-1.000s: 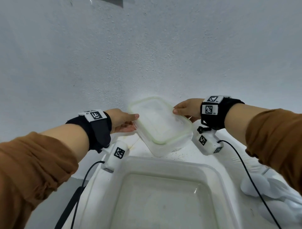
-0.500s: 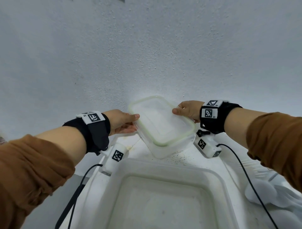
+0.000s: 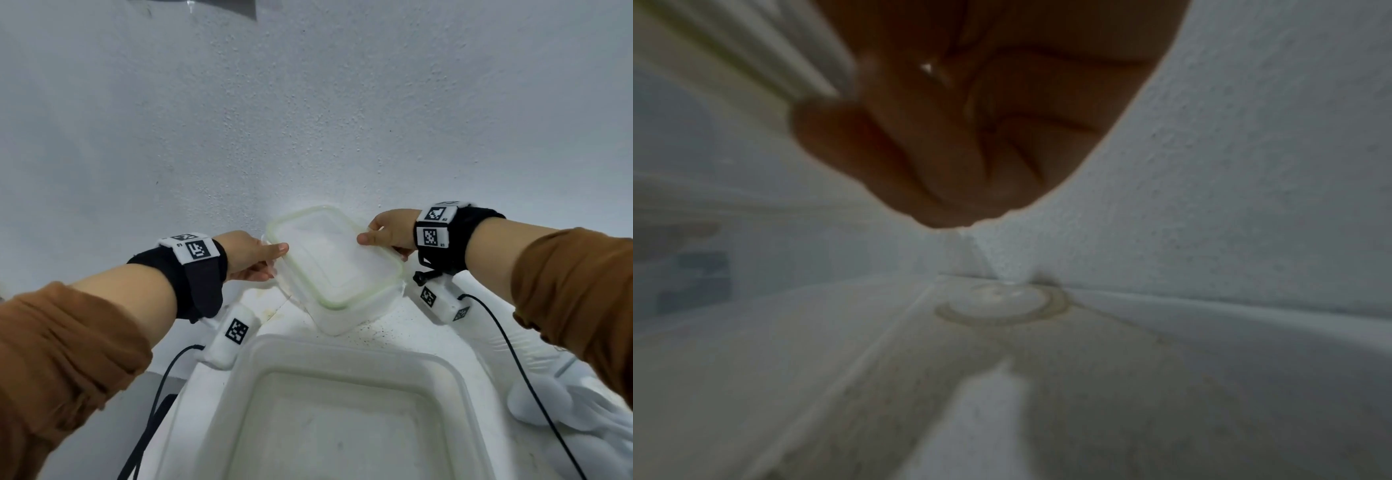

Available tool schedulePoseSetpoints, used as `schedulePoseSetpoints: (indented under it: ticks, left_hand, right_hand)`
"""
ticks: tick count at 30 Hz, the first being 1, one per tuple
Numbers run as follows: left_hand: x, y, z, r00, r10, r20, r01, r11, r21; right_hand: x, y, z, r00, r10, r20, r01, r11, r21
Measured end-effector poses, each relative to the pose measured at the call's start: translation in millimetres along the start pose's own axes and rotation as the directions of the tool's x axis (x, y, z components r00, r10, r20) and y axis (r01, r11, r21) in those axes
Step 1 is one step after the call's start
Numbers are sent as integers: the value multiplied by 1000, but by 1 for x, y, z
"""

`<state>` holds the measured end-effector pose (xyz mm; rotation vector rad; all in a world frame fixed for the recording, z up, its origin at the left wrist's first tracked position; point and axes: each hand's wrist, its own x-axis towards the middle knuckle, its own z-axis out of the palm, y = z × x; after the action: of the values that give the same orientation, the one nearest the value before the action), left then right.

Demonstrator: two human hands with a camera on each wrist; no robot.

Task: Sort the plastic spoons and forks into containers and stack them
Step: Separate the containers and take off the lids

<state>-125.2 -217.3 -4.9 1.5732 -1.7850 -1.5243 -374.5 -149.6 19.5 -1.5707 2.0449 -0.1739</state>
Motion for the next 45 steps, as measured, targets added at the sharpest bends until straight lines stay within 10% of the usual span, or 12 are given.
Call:
schedulePoseSetpoints:
  ticks: [14, 30, 40, 45]
  left_hand:
    - [-58, 63, -21, 993, 113, -44, -109, 991, 80]
    - [-134, 87, -48, 997, 74, -25, -77, 889, -451]
    - [-135, 86, -42, 976, 124, -181, -180, 924, -337]
    - [-133, 88, -43, 953, 190, -235, -235, 955, -182]
  right_hand:
    - [-56, -33, -61, 970, -89, -225, 138, 968, 210]
    - [-132, -70, -43, 805, -394, -443, 439, 898, -1]
    - [-128, -63, -28, 844, -399, -358, 407, 912, -58]
    - [-118, -46, -27, 908, -176, -381, 197, 980, 17]
